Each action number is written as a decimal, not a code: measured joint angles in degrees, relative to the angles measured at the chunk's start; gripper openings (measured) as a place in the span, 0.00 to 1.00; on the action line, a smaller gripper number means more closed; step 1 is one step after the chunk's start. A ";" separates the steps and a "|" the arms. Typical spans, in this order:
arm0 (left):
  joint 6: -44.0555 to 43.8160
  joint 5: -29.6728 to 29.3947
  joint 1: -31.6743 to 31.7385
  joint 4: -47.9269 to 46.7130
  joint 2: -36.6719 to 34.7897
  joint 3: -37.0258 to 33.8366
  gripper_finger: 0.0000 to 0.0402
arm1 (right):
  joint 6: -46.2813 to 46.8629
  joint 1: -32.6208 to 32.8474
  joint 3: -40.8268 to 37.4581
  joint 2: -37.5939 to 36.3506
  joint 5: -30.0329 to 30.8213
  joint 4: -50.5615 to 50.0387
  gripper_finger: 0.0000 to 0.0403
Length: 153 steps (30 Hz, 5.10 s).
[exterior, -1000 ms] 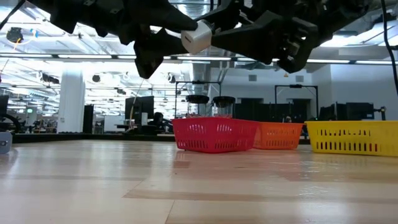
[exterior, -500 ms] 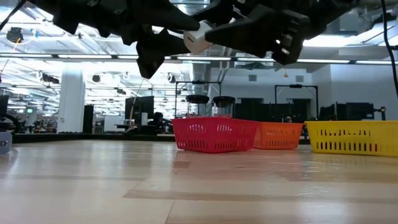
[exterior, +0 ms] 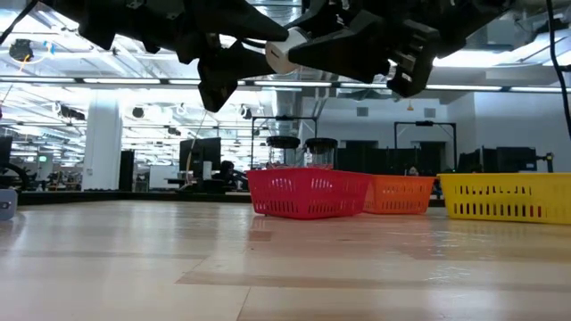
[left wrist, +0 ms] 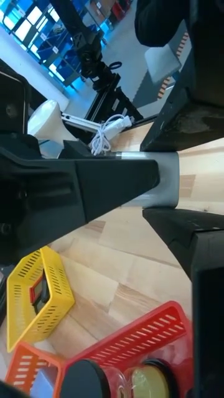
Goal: Pick & Place Office items
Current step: Put the white charger adapter into the orange bin, then put the blue charger adapter into the orange bin
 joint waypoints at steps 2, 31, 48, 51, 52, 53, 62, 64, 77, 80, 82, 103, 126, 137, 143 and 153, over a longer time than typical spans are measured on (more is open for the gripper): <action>-0.02 0.18 0.00 0.06 0.00 0.00 0.35 | -0.04 0.10 0.02 -0.01 0.13 0.11 0.39; 0.46 0.87 0.00 0.96 0.00 0.00 0.44 | 0.04 0.19 0.01 -0.01 -0.16 0.87 0.39; 0.45 0.87 0.02 1.07 0.00 0.00 0.47 | 1.75 -0.25 0.00 -0.01 -0.11 0.91 0.34; 0.45 0.87 0.02 1.16 0.00 0.00 0.48 | 4.16 -0.25 0.00 -0.01 0.19 0.85 0.36; 0.45 0.88 0.02 1.16 0.00 0.00 0.49 | 5.19 -0.25 0.00 -0.01 0.23 0.77 0.35; 0.45 0.88 0.02 1.15 0.00 0.00 0.50 | 6.07 -0.28 0.00 -0.01 0.26 0.48 0.34; 0.67 -1.66 0.06 0.86 0.00 -0.02 0.59 | 8.90 -0.16 0.00 -0.17 6.10 -4.93 0.29; 0.69 -2.70 0.09 1.28 -0.04 -0.02 0.60 | 9.07 -0.15 -0.01 -0.20 8.68 -7.68 0.31; 0.69 -3.33 2.28 0.87 -0.04 0.00 0.60 | 10.49 1.20 -0.04 -3.22 25.96 -24.20 0.31; 1.48 -3.34 2.32 0.84 -0.04 0.00 0.60 | 11.12 1.44 -0.04 -6.39 31.13 -29.44 0.34; 2.55 -3.33 2.32 0.83 -0.04 0.00 0.60 | 12.52 1.31 -0.04 -8.89 34.70 -33.50 0.34; 2.61 -3.35 2.21 0.85 -0.04 0.00 0.59 | 31.15 -18.56 -2.01 -4.87 35.86 -48.02 0.33; 0.47 -0.62 2.21 0.53 -0.84 -0.01 0.58 | 39.47 -9.71 2.90 -21.37 35.71 -58.34 0.22; 0.57 -0.62 2.23 0.62 -5.26 -0.04 0.58 | 40.33 -2.29 -16.19 -46.42 25.27 -41.06 0.22; 2.05 -0.60 2.21 0.24 -7.68 -0.02 0.55 | 42.05 -4.22 -29.62 -52.25 14.34 -13.75 0.22; 7.18 -1.21 1.86 0.01 -8.07 2.01 0.51 | 38.63 -5.88 -32.68 -46.36 13.35 -0.01 0.22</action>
